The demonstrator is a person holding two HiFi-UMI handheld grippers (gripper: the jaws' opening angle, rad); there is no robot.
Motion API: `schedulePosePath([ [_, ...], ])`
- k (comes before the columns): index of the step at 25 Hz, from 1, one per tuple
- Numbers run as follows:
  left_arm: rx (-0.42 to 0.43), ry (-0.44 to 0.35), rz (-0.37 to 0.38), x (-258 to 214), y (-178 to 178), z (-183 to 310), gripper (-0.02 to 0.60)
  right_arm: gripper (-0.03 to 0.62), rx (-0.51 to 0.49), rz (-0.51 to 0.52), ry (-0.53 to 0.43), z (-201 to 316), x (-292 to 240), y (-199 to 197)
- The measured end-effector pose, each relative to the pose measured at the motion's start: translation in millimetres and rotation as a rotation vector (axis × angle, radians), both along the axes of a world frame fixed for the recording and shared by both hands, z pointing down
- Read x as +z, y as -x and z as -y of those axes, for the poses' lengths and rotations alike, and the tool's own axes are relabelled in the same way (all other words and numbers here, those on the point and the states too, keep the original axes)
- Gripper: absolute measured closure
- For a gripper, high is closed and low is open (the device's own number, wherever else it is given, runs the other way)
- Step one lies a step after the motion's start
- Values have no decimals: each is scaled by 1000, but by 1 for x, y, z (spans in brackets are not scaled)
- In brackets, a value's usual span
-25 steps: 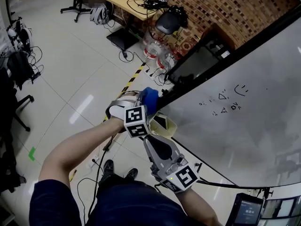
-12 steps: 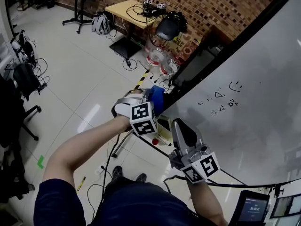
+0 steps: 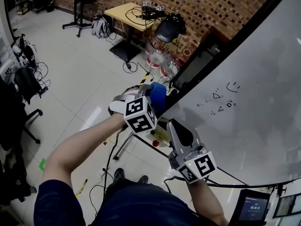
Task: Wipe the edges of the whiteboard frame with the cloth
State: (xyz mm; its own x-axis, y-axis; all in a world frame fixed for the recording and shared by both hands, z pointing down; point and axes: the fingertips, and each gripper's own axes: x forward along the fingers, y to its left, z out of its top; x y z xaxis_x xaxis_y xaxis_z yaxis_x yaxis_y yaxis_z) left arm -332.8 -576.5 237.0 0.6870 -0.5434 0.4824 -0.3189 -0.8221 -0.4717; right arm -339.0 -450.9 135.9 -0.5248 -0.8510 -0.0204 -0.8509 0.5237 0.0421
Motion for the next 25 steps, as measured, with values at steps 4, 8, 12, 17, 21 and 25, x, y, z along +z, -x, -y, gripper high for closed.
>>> schedulePosePath([
  [4, 0, -64, 73, -7, 5, 2, 414, 568, 19, 17, -6, -2, -4, -8],
  [8, -47, -81, -12, -37, 14, 12, 417, 568, 38, 34, -25, -5, -11, -19],
  [12, 11, -51, -30, -39, -2, 7, 419, 568, 45, 35, -23, -7, -8, -20],
  [17, 36, -102, -28, -47, -14, 0, 423, 568, 45, 29, -27, -10, -8, -19],
  [21, 34, -102, -131, -74, -14, 2, 425, 568, 44, 29, -40, -10, -13, -21],
  [25, 70, -63, -216, -95, -31, -4, 425, 568, 46, 30, -46, -9, -16, -21],
])
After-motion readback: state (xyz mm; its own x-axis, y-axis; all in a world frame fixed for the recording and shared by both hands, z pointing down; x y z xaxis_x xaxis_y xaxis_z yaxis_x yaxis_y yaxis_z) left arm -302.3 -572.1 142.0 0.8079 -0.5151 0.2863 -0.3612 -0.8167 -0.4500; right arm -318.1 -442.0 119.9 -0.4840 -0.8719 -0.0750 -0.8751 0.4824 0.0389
